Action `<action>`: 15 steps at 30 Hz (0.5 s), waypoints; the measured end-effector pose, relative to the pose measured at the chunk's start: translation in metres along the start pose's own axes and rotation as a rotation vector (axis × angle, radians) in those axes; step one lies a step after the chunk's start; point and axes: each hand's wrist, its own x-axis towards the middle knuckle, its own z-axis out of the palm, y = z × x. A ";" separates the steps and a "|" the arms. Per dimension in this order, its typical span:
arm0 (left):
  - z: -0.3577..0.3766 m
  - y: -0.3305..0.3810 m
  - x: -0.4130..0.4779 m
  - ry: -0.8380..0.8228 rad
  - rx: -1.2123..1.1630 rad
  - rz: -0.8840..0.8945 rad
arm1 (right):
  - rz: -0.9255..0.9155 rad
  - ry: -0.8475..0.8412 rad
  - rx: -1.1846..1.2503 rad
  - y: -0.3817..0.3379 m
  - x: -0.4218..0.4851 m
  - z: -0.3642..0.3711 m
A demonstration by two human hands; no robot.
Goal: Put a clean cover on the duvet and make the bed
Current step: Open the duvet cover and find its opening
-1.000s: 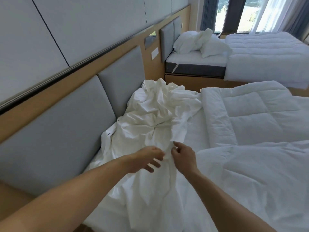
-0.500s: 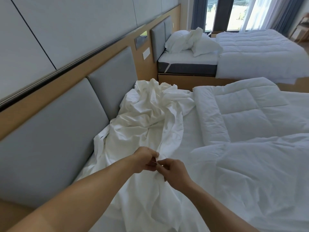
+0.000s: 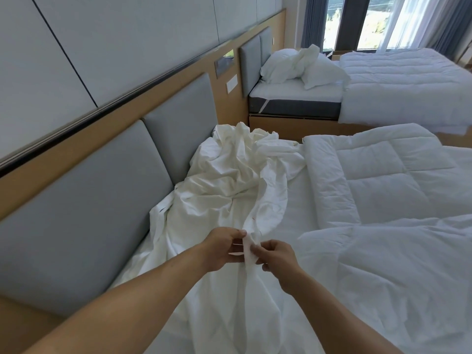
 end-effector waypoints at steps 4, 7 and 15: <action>-0.011 0.012 0.001 0.183 -0.169 0.007 | 0.030 0.188 -0.109 0.013 0.013 -0.016; -0.027 0.030 0.004 0.373 -0.251 0.065 | 0.085 0.416 -0.294 0.034 0.026 -0.045; -0.052 0.084 0.013 0.543 -0.287 0.220 | 0.153 0.507 -0.612 0.044 0.025 -0.082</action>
